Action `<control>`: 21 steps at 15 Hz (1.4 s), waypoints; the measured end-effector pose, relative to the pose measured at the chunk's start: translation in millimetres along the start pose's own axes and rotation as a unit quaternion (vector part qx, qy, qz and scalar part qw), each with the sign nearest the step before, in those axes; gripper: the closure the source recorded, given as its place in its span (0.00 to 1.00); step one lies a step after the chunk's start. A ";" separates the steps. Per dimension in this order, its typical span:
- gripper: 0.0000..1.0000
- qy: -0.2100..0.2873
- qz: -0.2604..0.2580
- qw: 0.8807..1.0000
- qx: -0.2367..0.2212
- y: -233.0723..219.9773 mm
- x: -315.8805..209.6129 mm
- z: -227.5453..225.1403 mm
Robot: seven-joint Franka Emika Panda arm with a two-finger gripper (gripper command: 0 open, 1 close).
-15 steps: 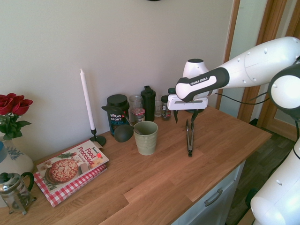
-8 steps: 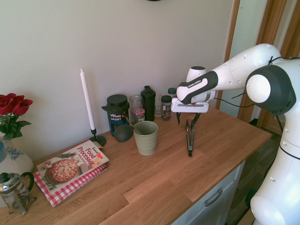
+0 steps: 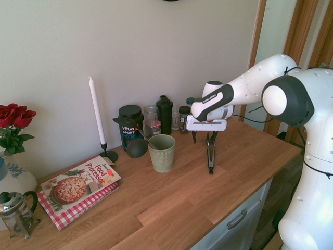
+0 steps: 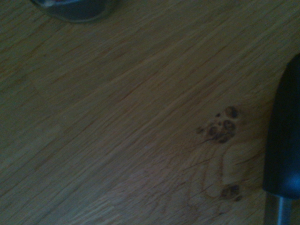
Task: Put the tongs back in the holder
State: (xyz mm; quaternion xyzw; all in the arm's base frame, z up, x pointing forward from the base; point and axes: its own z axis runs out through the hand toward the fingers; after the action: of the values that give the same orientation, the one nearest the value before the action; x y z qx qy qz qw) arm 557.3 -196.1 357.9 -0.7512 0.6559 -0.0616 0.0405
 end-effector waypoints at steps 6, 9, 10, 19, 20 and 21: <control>1.00 -0.003 0.003 1.000 -0.004 0.1 -0.5 8.2; 1.00 -0.002 0.008 1.000 -0.005 3.0 5.1 10.4; 1.00 -0.002 0.010 1.000 -0.006 4.1 7.0 11.5; 1.00 0.000 0.013 1.000 -0.006 9.4 17.2 13.4; 1.00 -0.001 0.013 1.000 -0.005 9.8 18.1 13.2; 1.00 -0.003 0.014 1.000 -0.004 10.2 19.2 12.8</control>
State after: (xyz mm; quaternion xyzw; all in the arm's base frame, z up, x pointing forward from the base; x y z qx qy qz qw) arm 551.7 -216.8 344.5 -0.7424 0.6663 -0.0566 0.0402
